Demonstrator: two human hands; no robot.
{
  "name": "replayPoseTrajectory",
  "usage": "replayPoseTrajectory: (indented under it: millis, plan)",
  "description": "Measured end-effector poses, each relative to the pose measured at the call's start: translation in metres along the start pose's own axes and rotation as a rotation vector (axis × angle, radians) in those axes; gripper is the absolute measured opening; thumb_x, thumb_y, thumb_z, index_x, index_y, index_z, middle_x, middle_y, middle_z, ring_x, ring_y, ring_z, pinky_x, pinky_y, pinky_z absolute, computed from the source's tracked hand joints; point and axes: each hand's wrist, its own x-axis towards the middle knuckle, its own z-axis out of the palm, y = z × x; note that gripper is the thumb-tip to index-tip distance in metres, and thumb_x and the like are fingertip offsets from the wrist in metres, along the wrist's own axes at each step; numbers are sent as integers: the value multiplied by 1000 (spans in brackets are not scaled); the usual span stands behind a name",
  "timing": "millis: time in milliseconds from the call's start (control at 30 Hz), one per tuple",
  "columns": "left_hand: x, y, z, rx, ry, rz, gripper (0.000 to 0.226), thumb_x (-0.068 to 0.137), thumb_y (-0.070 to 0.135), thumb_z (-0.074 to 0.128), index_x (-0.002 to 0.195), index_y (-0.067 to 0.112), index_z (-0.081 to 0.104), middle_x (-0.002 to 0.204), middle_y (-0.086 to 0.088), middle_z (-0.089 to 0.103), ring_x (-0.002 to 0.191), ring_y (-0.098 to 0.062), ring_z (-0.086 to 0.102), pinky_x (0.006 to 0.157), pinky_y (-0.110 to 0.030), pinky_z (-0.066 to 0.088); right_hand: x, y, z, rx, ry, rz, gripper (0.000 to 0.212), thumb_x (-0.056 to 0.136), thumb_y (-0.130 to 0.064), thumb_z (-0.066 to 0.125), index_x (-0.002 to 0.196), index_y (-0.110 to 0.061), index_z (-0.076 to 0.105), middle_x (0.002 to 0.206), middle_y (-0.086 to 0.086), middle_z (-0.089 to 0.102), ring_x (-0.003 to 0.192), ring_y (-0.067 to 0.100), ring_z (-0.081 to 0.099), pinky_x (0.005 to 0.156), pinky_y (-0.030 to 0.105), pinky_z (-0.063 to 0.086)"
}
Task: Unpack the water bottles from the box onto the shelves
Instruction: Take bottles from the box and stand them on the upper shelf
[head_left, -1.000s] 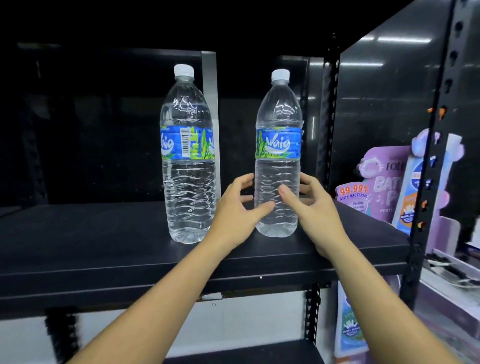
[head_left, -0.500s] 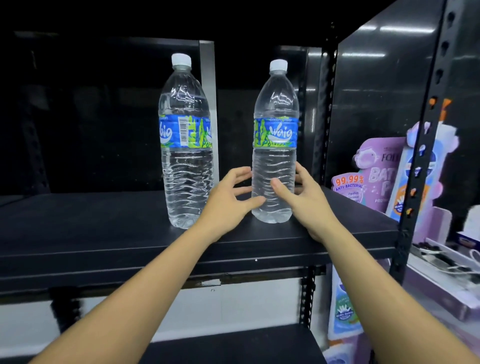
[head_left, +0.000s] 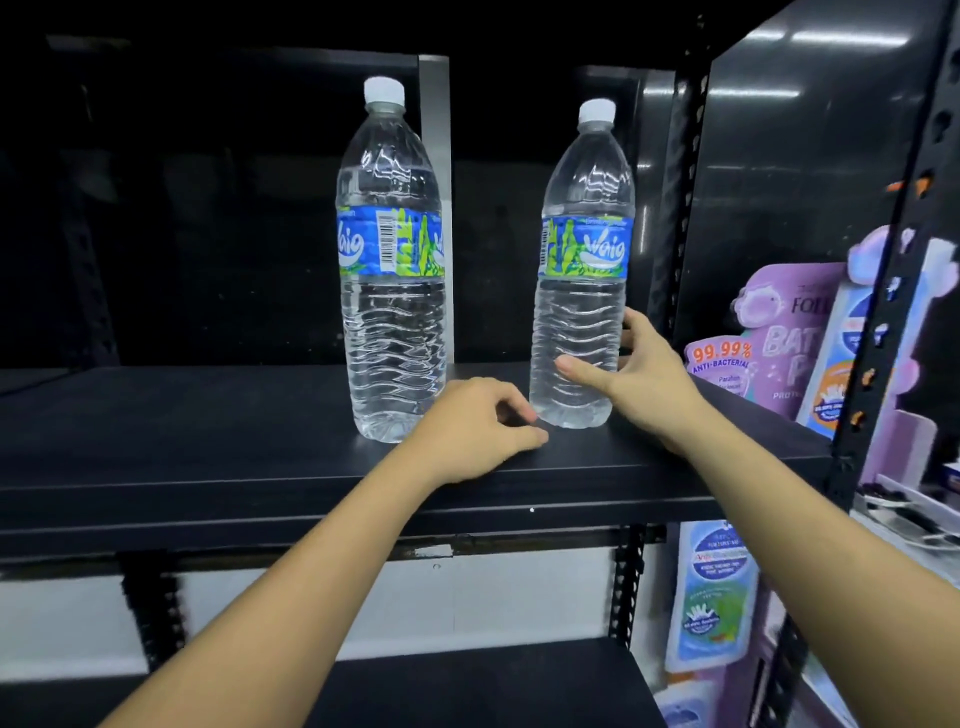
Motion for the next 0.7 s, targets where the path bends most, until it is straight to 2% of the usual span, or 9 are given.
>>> replayPoseTrajectory:
  millis: [100, 233, 300, 367, 400, 533, 600, 700]
  plan:
    - [2, 0, 3, 31, -20, 3, 16, 81, 44, 80, 89, 30, 78, 98, 10, 72, 105, -13, 61, 98, -37, 51, 13, 3, -1, -27, -27, 24, 91, 69, -46, 93, 146, -30, 46, 120, -16, 69, 114, 7, 67, 106, 40, 53]
    - [1, 1, 4, 46, -25, 19, 14, 84, 43, 77, 84, 29, 79, 93, 12, 73, 103, -12, 61, 95, -33, 50, 35, 8, 2, -101, -60, 45, 87, 71, -43, 91, 144, -25, 46, 129, -11, 67, 119, 12, 64, 109, 40, 49]
    - [1, 1, 4, 65, -27, 22, 14, 86, 43, 76, 85, 29, 79, 94, 13, 72, 103, -12, 59, 92, -29, 49, 46, 10, 5, -111, -78, 38, 74, 72, -41, 92, 133, -31, 52, 125, -13, 68, 120, 14, 64, 109, 41, 49]
    - [2, 1, 5, 79, -25, 28, 15, 86, 44, 74, 87, 30, 79, 95, 14, 71, 104, -12, 57, 91, -28, 47, 56, 10, 7, -133, -108, 27, 48, 76, -33, 90, 108, -41, 56, 111, -19, 68, 115, 15, 66, 108, 40, 49]
    - [2, 0, 5, 84, -23, 33, 15, 87, 44, 74, 87, 30, 78, 96, 15, 71, 104, -12, 57, 91, -27, 47, 62, 12, 9, -141, -128, 17, 42, 78, -29, 90, 100, -43, 57, 107, -21, 69, 113, 15, 67, 108, 40, 49]
    - [1, -1, 4, 80, -22, 47, 17, 87, 45, 73, 91, 29, 78, 97, 15, 69, 102, -8, 58, 92, -28, 49, 86, 17, 19, -158, -133, 40, 38, 80, -22, 89, 91, -41, 58, 107, -13, 72, 114, 23, 69, 108, 47, 50]
    - [1, -1, 5, 81, -22, 49, 17, 87, 45, 73, 91, 28, 78, 97, 15, 69, 102, -8, 58, 93, -30, 50, 96, 19, 25, -155, -124, 68, 38, 77, -24, 90, 90, -38, 57, 111, -7, 72, 115, 25, 68, 108, 47, 50]
    - [1, -2, 5, 81, -18, 52, 18, 87, 45, 73, 92, 28, 77, 96, 15, 68, 103, -9, 58, 93, -32, 51, 114, 31, 32, -176, -113, 82, 52, 65, -40, 92, 108, -34, 64, 115, -6, 75, 111, 22, 71, 106, 47, 52]
